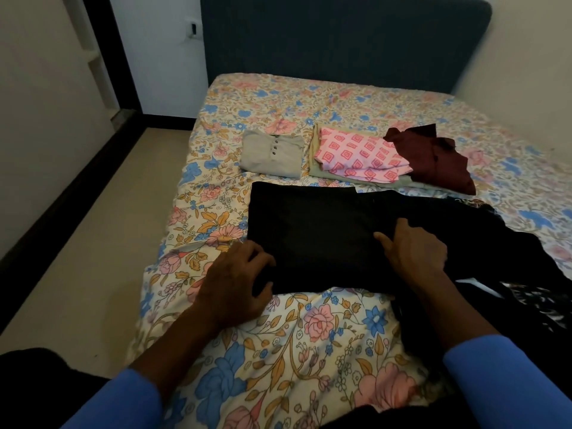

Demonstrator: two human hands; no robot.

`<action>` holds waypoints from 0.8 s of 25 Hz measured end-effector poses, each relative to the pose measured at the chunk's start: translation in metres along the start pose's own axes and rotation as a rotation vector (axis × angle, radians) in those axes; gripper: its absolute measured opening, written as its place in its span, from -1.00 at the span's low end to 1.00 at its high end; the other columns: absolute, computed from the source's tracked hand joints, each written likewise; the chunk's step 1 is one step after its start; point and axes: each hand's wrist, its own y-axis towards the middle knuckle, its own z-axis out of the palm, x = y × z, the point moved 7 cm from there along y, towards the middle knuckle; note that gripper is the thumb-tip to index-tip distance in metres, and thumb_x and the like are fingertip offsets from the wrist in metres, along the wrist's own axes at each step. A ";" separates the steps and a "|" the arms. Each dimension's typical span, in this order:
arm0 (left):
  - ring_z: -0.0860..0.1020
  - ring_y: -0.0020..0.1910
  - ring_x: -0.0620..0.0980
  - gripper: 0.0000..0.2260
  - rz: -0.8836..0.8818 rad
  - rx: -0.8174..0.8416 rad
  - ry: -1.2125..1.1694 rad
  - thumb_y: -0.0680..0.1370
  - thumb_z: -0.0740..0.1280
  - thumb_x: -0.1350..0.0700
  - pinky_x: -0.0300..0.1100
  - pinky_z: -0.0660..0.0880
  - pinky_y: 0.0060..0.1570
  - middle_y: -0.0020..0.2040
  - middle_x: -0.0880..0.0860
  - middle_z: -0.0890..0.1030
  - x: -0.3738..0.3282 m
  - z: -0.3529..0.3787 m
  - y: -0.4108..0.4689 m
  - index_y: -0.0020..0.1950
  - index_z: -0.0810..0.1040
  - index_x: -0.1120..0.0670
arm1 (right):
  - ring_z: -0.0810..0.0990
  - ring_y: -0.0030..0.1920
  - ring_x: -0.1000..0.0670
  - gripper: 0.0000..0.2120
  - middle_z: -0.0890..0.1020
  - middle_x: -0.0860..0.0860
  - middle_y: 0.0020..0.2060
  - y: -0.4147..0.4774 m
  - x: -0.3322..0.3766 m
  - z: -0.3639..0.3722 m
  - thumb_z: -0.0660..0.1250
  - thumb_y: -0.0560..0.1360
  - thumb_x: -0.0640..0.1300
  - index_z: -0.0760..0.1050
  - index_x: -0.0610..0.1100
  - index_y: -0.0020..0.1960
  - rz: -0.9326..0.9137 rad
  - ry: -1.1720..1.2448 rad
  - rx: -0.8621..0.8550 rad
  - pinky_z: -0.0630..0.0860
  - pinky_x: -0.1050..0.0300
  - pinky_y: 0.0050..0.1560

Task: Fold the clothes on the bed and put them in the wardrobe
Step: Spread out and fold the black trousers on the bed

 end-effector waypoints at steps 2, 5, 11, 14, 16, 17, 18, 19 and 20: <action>0.54 -0.04 -0.09 -0.77 -0.071 0.006 0.005 0.56 0.41 0.05 -0.18 0.58 -0.11 0.08 0.00 0.57 0.012 -0.006 -0.001 0.21 0.60 0.02 | 0.63 -0.04 -0.15 -0.45 0.62 -0.14 0.01 -0.006 0.003 0.001 0.22 0.63 0.29 0.37 -0.13 0.37 -0.034 0.062 0.040 0.49 0.01 -0.18; 0.57 -0.20 -0.07 -0.84 -0.082 -0.037 0.031 0.58 0.41 0.15 -0.25 0.53 -0.25 0.00 0.01 0.61 0.017 -0.021 0.005 0.16 0.62 0.07 | 0.63 0.00 -0.15 -0.44 0.62 -0.12 0.01 -0.010 0.001 -0.006 0.22 0.61 0.32 0.42 -0.14 0.30 -0.038 0.146 0.004 0.52 0.00 -0.13; 0.49 -0.34 -0.12 -0.76 -0.001 0.032 0.174 0.51 0.49 0.16 -0.34 0.40 -0.39 -0.07 0.03 0.57 0.005 -0.023 -0.003 0.16 0.60 0.10 | 0.58 0.22 -0.22 -0.51 0.56 -0.19 0.25 -0.014 -0.011 0.002 0.40 0.58 0.05 0.37 -0.11 0.41 -0.005 0.334 0.134 0.57 -0.12 0.14; 0.47 -0.32 -0.11 -0.77 0.062 0.004 0.122 0.49 0.46 0.13 -0.30 0.44 -0.38 -0.10 0.02 0.58 -0.009 -0.038 -0.007 0.12 0.60 0.11 | 0.57 0.21 -0.19 -0.51 0.56 -0.16 0.25 -0.012 -0.023 -0.007 0.42 0.56 0.03 0.38 -0.08 0.42 0.004 0.243 0.223 0.55 -0.10 0.14; 0.43 -0.28 -0.14 -0.77 0.137 0.109 0.143 0.48 0.40 0.03 -0.29 0.39 -0.33 -0.11 -0.02 0.56 -0.023 -0.031 -0.018 0.10 0.58 0.06 | 0.55 0.24 -0.16 -0.49 0.55 -0.12 0.26 -0.018 -0.026 -0.008 0.44 0.54 0.05 0.40 -0.06 0.41 0.010 0.044 0.325 0.49 -0.08 0.12; 0.42 -0.28 -0.14 -0.77 0.107 0.152 0.140 0.49 0.35 -0.04 -0.28 0.37 -0.31 -0.12 -0.05 0.54 -0.024 -0.025 -0.024 0.08 0.56 0.02 | 0.55 0.25 -0.16 -0.48 0.54 -0.11 0.27 -0.022 -0.023 -0.011 0.45 0.53 0.08 0.41 -0.06 0.41 0.004 -0.053 0.320 0.49 -0.08 0.12; 0.43 -0.27 -0.14 -0.77 0.012 0.154 0.079 0.50 0.30 -0.11 -0.27 0.38 -0.31 -0.13 -0.08 0.51 -0.020 -0.024 -0.025 0.05 0.55 -0.01 | 0.54 0.27 -0.17 -0.46 0.53 -0.12 0.28 -0.024 -0.016 -0.017 0.44 0.53 0.12 0.42 -0.05 0.42 -0.020 -0.120 0.263 0.51 -0.07 0.13; 0.46 -0.26 -0.14 -0.77 -0.132 0.100 -0.025 0.54 0.29 -0.16 -0.26 0.41 -0.30 -0.13 -0.10 0.50 -0.013 -0.026 -0.021 0.02 0.53 -0.03 | 0.52 0.29 -0.18 -0.44 0.50 -0.14 0.32 -0.025 -0.003 -0.024 0.42 0.54 0.16 0.41 -0.05 0.44 -0.068 -0.132 0.180 0.52 -0.09 0.16; 0.51 -0.21 -0.13 -0.74 -0.304 0.024 -0.128 0.58 0.29 -0.20 -0.22 0.48 -0.26 -0.10 -0.09 0.52 -0.002 -0.028 -0.013 0.04 0.53 -0.03 | 0.50 0.33 -0.20 -0.40 0.46 -0.16 0.37 -0.025 0.013 -0.026 0.39 0.55 0.20 0.37 -0.06 0.48 -0.135 -0.071 0.117 0.54 -0.12 0.20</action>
